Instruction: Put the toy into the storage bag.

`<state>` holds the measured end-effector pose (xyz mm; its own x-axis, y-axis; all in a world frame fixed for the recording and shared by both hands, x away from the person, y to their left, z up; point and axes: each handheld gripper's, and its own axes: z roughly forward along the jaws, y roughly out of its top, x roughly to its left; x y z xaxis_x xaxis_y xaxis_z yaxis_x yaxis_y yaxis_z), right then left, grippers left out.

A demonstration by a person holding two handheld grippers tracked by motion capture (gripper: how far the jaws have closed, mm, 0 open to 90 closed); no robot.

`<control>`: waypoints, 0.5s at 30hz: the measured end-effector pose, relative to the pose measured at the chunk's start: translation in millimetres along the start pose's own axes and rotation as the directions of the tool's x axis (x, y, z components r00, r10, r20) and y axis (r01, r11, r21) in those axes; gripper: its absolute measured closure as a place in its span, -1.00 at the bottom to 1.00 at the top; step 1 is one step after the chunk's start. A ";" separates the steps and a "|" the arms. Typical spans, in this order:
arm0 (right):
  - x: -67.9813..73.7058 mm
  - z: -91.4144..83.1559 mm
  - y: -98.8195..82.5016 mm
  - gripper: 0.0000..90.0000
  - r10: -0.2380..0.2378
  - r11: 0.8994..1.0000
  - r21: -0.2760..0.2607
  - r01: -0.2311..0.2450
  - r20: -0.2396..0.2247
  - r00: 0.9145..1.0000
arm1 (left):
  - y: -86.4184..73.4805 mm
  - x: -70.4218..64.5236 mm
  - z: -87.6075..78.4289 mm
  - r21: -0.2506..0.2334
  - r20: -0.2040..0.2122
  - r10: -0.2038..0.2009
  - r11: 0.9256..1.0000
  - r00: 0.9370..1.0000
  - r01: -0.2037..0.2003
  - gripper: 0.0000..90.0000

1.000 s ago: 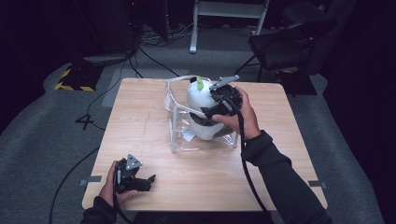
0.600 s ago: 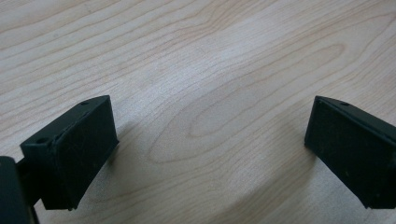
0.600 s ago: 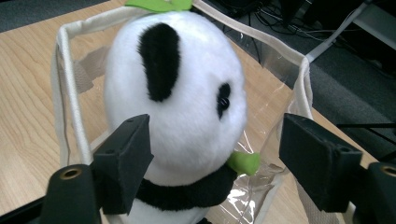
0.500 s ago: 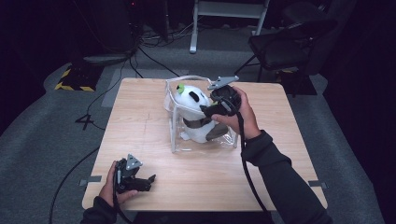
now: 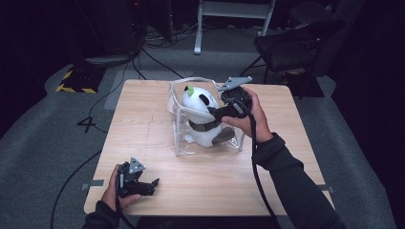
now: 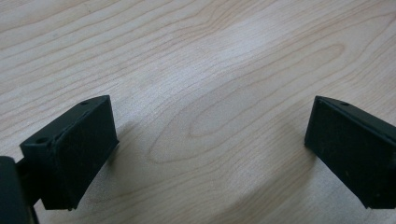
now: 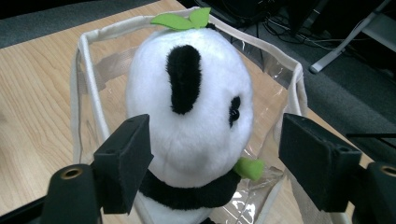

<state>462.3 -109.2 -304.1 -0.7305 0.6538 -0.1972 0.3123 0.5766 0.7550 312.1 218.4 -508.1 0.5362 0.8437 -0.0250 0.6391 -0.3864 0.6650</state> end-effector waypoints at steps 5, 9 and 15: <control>-1.0 -5.3 -1.5 -0.44 -0.009 1.000 -0.010 0.009 0.006 1.000 | 0.0 0.0 0.0 0.000 0.000 0.000 1.000 1.000 0.000 -0.95; -3.2 -11.1 -2.2 -0.44 -0.006 1.000 -0.023 0.006 0.005 1.000 | 0.0 0.0 -0.1 0.001 0.001 0.000 1.000 1.000 0.000 -0.95; -5.0 -19.5 -5.4 -0.44 -0.018 0.999 -0.028 0.018 0.004 1.000 | 0.0 0.0 0.0 0.000 0.000 0.000 1.000 1.000 0.000 -0.95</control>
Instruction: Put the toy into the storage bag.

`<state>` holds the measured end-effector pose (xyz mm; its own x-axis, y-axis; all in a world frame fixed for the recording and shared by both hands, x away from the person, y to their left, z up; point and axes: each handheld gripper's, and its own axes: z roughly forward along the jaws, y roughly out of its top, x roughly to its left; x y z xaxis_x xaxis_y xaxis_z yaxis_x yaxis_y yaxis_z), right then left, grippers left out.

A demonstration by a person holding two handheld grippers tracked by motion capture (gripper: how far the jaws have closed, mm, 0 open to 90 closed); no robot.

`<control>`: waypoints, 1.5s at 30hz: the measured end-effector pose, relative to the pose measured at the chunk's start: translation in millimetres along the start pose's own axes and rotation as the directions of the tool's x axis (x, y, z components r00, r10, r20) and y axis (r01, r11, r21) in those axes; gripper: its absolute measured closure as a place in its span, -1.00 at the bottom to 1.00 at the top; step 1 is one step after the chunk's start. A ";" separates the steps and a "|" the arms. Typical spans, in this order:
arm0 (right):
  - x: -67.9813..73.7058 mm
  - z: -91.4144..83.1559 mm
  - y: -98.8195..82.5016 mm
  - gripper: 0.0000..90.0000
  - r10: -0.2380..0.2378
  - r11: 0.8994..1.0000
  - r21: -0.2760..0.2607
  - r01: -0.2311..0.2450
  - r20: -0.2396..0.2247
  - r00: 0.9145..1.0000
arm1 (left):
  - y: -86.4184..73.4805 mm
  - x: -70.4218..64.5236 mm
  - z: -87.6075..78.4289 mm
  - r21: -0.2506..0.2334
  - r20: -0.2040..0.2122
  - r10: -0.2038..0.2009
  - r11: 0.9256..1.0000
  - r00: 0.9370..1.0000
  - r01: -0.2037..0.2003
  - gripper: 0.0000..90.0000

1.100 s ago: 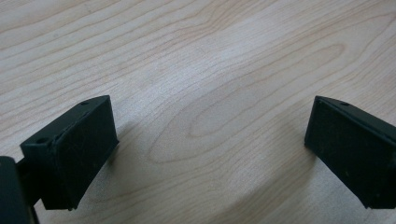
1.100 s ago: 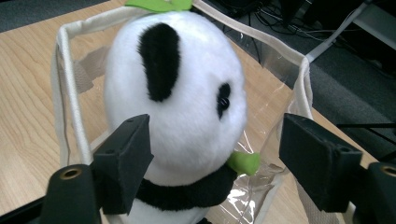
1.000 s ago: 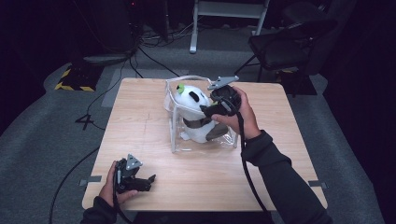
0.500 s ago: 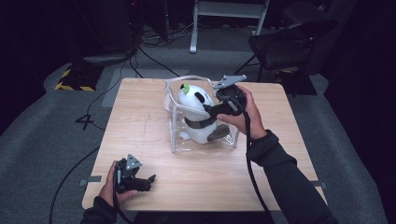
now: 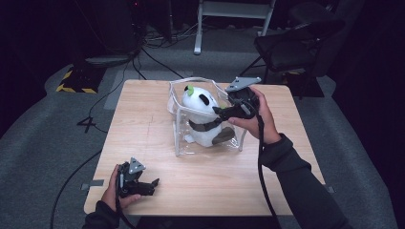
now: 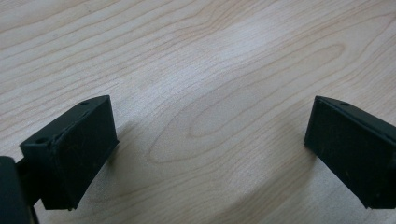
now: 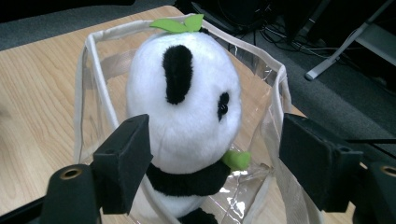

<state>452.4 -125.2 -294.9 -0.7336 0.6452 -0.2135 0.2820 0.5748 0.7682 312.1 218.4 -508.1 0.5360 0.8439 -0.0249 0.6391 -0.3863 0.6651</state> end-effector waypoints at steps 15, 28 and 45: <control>-6.0 -22.8 -9.7 -0.44 -0.021 1.000 -0.022 0.021 0.006 1.000 | 0.0 -0.1 0.0 0.000 0.001 -0.001 1.000 1.000 0.001 -0.95; -8.6 -38.4 -19.5 -0.44 -0.028 0.999 -0.041 0.029 0.014 1.000 | 0.0 0.0 0.0 0.000 0.000 0.000 1.000 1.000 0.000 -0.95; -18.8 -61.4 -41.2 -0.46 -0.005 0.998 -0.067 0.008 0.038 0.999 | 0.0 0.0 0.0 0.001 0.000 0.000 1.000 1.000 0.000 -0.95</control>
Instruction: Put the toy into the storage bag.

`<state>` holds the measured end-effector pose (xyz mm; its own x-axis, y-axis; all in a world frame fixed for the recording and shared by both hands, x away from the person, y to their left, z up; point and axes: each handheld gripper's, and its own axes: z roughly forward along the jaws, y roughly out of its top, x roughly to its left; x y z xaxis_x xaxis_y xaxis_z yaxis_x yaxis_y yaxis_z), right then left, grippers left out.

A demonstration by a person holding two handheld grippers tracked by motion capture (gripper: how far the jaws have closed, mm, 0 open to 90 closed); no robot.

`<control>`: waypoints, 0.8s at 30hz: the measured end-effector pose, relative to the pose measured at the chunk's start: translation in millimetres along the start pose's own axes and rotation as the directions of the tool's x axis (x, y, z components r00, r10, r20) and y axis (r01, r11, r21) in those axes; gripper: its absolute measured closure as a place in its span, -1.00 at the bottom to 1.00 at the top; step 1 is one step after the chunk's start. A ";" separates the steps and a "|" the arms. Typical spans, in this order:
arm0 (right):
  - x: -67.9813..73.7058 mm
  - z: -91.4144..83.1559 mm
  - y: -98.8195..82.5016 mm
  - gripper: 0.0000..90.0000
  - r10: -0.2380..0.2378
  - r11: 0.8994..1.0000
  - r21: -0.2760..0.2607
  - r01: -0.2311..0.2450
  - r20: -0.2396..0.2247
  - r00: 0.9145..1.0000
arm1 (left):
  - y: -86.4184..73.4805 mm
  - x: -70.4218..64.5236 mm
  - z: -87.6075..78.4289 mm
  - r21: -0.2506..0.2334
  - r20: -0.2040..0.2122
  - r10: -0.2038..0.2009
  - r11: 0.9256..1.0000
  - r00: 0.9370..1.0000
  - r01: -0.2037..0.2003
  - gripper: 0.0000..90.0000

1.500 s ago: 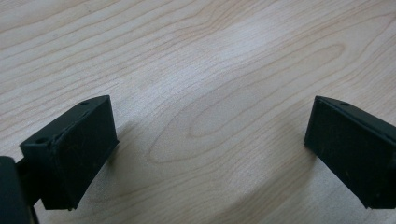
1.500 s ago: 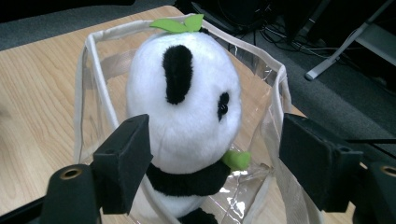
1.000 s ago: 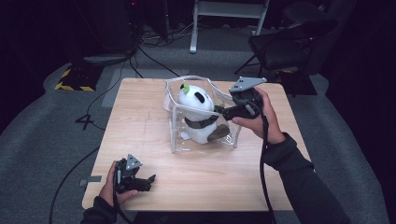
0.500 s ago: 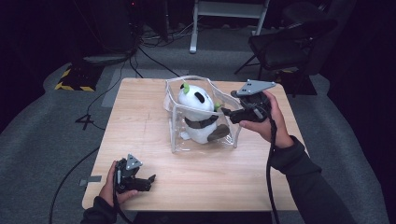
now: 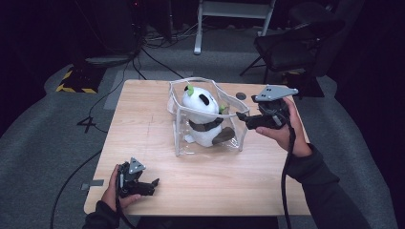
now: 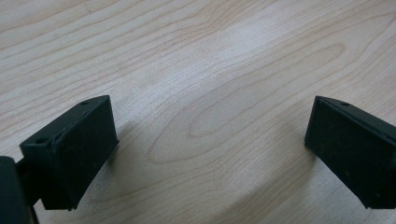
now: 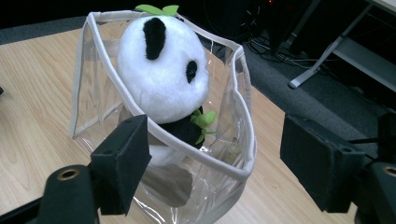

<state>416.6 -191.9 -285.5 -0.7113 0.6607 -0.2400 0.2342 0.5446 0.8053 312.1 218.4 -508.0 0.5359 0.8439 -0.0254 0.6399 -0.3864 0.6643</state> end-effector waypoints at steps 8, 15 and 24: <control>-0.1 -8.1 -7.1 -0.46 -0.020 1.000 -0.009 0.020 0.007 1.000 | 0.0 0.0 0.0 -0.001 -0.001 0.001 1.000 1.000 -0.001 -0.95; -1.9 -13.4 -15.5 -0.46 -0.020 1.000 -0.008 0.020 0.012 1.000 | 0.0 0.0 0.0 0.000 -0.002 0.000 1.000 1.000 0.000 -0.95; -3.7 -15.2 -29.9 -0.46 -0.010 1.000 -0.001 0.010 0.006 1.000 | 0.0 0.0 0.1 -0.001 -0.001 -0.001 1.000 1.000 0.001 -0.95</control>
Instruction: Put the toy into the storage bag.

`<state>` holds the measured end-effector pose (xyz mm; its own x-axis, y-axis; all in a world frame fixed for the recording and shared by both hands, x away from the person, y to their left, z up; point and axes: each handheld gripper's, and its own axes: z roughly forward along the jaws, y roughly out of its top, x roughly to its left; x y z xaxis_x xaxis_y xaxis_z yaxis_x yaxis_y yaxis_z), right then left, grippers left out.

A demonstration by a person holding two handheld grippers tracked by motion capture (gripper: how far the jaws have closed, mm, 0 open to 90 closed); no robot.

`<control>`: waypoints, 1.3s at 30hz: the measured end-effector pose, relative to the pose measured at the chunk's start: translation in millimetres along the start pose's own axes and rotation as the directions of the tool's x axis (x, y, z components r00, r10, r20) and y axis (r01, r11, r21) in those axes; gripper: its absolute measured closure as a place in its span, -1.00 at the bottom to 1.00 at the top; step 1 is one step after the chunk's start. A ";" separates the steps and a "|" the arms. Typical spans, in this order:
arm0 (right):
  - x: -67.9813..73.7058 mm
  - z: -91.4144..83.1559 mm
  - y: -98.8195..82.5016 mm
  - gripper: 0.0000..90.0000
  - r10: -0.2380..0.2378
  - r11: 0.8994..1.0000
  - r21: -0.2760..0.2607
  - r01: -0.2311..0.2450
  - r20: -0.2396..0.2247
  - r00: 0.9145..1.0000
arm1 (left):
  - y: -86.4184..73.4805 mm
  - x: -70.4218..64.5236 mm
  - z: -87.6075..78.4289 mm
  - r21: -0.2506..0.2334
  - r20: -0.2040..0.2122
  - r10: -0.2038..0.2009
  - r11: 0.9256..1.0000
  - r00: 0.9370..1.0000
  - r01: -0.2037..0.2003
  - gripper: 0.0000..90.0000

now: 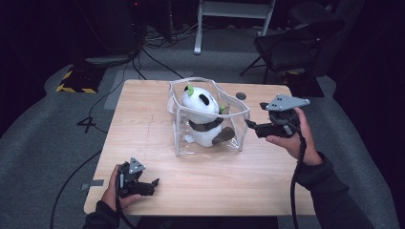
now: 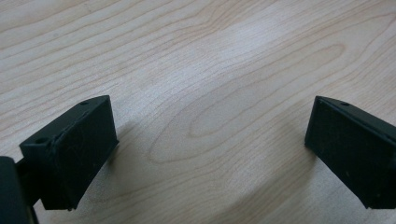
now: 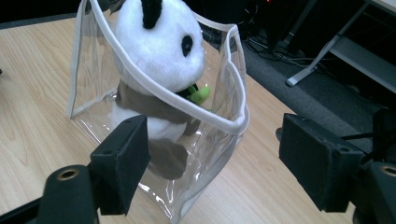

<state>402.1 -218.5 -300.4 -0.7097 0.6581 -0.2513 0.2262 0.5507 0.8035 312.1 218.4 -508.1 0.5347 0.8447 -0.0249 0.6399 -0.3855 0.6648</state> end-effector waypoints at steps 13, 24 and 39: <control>0.2 6.1 -19.5 -0.45 -0.006 1.000 0.028 0.006 -0.001 1.000 | 0.0 0.0 -0.1 0.000 -0.001 0.001 1.000 1.000 -0.001 -0.95; 1.5 12.1 -35.8 -0.45 -0.010 0.998 0.060 0.010 -0.005 1.000 | 0.0 0.0 0.0 0.000 -0.001 0.001 1.000 1.000 -0.001 -0.95; 6.8 20.6 -58.5 -0.45 -0.006 0.994 0.108 0.008 -0.023 1.000 | 0.0 0.0 0.0 0.000 -0.001 0.000 1.000 1.000 0.000 -0.95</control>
<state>397.8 -235.7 -360.3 -0.7259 0.6432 -0.2435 0.2911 0.6082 0.7385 312.1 218.4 -508.1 0.5344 0.8449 -0.0244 0.6399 -0.3856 0.6647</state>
